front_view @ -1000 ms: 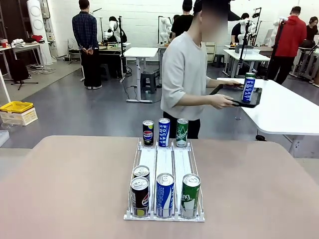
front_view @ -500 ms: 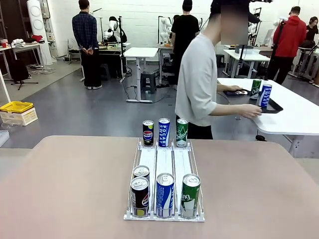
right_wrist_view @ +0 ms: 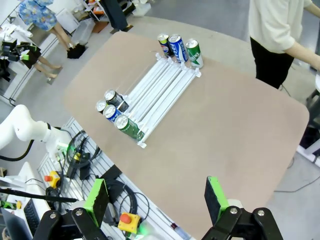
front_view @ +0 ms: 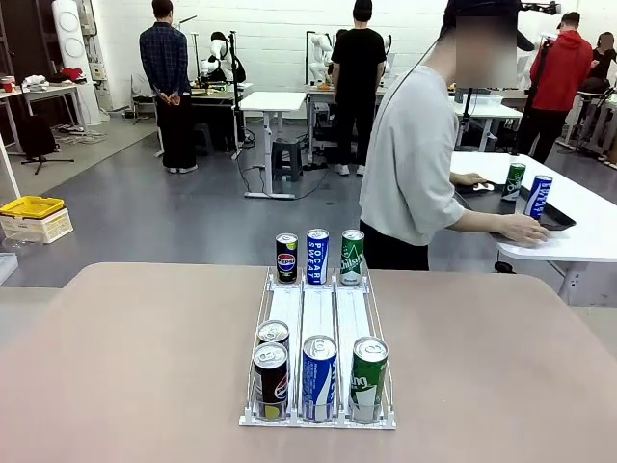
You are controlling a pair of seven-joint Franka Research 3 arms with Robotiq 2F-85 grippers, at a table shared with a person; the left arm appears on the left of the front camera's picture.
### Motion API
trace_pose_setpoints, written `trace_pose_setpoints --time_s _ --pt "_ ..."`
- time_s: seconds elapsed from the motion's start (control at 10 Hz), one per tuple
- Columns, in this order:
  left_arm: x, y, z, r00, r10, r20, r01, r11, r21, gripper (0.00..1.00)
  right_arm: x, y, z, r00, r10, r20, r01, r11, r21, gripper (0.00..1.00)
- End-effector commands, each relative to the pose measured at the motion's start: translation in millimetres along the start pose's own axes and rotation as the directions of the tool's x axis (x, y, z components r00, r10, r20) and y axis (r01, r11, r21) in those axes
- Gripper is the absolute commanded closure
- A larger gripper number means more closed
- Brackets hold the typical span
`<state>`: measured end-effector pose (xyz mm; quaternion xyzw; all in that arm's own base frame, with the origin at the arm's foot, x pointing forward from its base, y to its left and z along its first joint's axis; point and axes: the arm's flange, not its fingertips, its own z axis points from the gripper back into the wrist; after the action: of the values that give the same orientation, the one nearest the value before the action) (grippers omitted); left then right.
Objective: Retrieve and hand over the desired beverage to the person.
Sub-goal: Place the picked can on the Handle tray extended by the person.
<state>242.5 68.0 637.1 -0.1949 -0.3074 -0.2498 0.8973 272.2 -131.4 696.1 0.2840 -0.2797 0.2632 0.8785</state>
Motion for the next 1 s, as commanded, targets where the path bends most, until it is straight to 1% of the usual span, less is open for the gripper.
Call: trace_pose_setpoints --time_s 0.0,0.9 --pt "-0.5 0.4 0.2 1.0 0.001 0.003 -0.001 1.0 0.017 0.0 1.1 0.5 -0.8 1.0 0.014 0.019 -0.014 1.0 0.026 0.0" --pt "-0.5 0.4 0.2 1.0 0.001 0.003 -0.001 1.0 0.017 0.0 1.1 0.5 -0.8 1.0 0.014 0.019 -0.014 1.0 0.026 0.0"
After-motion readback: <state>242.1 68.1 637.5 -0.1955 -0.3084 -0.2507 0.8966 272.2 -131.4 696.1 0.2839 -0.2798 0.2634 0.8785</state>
